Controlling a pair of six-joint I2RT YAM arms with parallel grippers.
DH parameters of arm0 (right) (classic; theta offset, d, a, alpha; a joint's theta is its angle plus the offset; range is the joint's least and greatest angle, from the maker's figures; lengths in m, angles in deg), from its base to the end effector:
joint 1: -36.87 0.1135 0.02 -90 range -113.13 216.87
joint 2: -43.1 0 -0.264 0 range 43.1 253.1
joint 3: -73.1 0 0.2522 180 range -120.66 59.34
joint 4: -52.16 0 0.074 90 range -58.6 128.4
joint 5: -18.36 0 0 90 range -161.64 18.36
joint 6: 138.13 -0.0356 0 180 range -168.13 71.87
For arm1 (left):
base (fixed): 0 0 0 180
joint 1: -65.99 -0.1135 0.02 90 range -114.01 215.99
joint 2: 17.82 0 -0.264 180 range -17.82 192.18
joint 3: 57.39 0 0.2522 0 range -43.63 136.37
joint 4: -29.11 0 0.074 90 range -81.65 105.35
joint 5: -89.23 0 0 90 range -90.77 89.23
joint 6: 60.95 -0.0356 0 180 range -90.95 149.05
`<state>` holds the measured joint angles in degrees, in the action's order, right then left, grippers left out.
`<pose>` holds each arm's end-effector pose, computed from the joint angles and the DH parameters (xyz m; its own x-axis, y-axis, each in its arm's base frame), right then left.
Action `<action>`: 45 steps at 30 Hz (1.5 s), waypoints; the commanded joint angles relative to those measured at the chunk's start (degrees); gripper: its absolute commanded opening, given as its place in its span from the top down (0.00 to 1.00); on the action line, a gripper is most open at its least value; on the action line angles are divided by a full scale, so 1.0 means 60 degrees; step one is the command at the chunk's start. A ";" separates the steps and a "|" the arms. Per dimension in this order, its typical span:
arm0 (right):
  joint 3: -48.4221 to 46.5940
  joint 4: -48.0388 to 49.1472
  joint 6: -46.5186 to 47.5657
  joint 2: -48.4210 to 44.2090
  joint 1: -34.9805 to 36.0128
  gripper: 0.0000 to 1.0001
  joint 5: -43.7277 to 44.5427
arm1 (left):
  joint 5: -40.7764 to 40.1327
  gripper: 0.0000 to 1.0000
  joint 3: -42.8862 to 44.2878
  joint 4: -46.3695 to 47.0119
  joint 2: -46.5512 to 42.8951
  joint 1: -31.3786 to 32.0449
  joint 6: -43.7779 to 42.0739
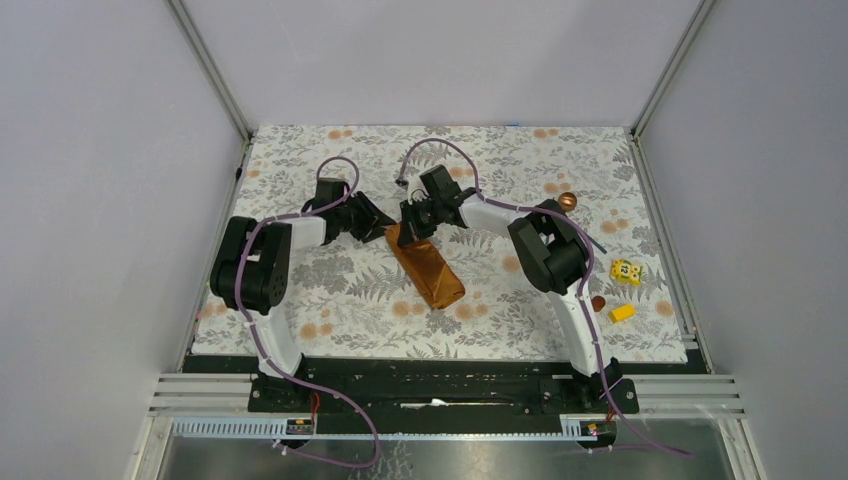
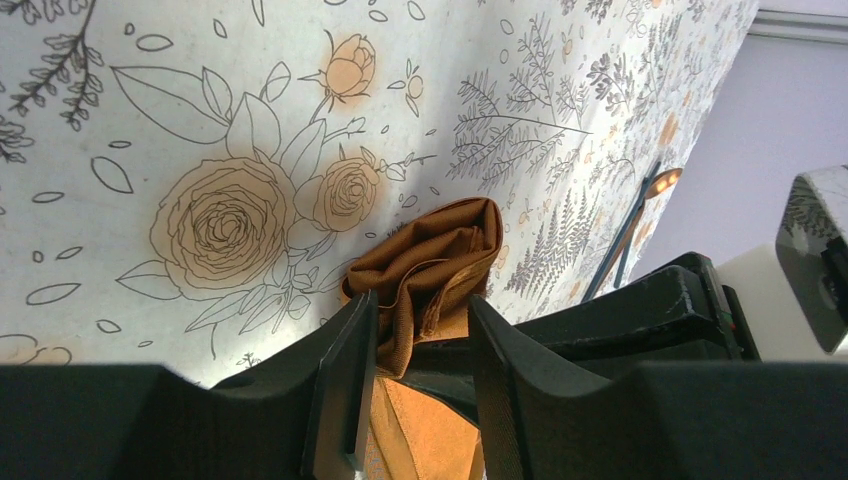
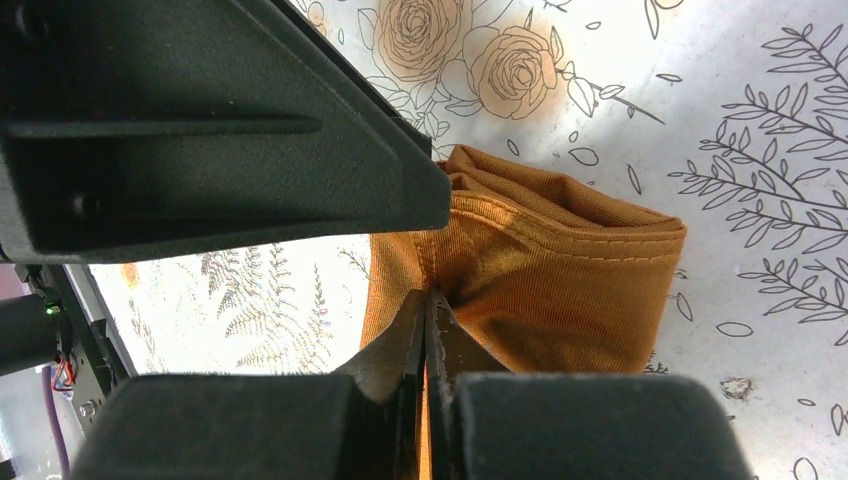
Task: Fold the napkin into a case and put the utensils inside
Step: Pick up the top corner of the smaller rectangle folded napkin.
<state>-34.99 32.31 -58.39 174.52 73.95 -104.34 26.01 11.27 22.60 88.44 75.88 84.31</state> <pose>0.3889 0.3180 0.1405 -0.6835 -0.3287 -0.6517 -0.7113 0.5004 0.4937 0.3614 -0.0793 0.1394 -0.7786 -0.6089 -0.1514 -0.2945 0.5677 -0.7687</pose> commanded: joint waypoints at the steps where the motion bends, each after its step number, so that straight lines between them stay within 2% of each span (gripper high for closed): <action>1: -0.0224 0.0066 0.0169 0.0129 0.0042 1.00 -0.0425 | -0.0325 0.58 0.0610 -0.0310 0.0148 0.0154 -0.0414; 5: -0.0260 0.0055 0.0172 0.0108 0.0033 1.00 -0.0432 | -0.0429 0.61 0.0924 -0.0573 0.0319 0.0315 -0.0538; 9: -0.0288 -0.0114 0.0123 -0.0052 0.0035 1.00 -0.0191 | -0.0493 0.81 0.1047 -0.0774 0.0435 0.0388 -0.0570; 12: -0.0036 -0.0267 0.0029 -0.0640 0.0045 0.91 0.0490 | -0.0447 0.92 0.1115 -0.0998 0.0301 0.0388 -0.0536; 14: 0.0462 -0.0030 -0.0090 -0.1251 0.0057 0.80 0.0958 | -0.0288 0.98 0.1146 -0.1010 0.0206 0.0375 -0.0389; 19: 0.1715 0.1085 -0.0259 -0.2351 0.0031 0.64 0.1681 | 0.0497 1.00 0.0885 -0.0295 0.0250 0.0358 0.0276; 28: 0.2218 0.2040 -0.0453 -0.2554 0.0037 0.44 0.1926 | 0.1542 1.00 0.0077 0.1352 0.0330 0.0282 0.2282; 34: 0.2207 0.2062 -0.0445 -0.2475 0.0057 0.40 0.1781 | 0.1858 1.00 -0.0206 0.1920 0.0518 0.0294 0.3349; 39: 0.2214 0.2055 -0.0353 -0.2322 0.0179 0.38 0.1871 | 0.1651 1.00 -0.0256 0.1633 0.0402 0.0286 0.3266; 45: 0.2058 0.1721 0.0040 -0.2124 0.0600 0.40 0.2859 | 0.1432 1.00 -0.0144 0.1174 0.0258 0.0282 0.3028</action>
<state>-21.67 42.13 -60.40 161.40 75.06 -91.91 34.63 10.13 29.37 91.17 77.93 102.87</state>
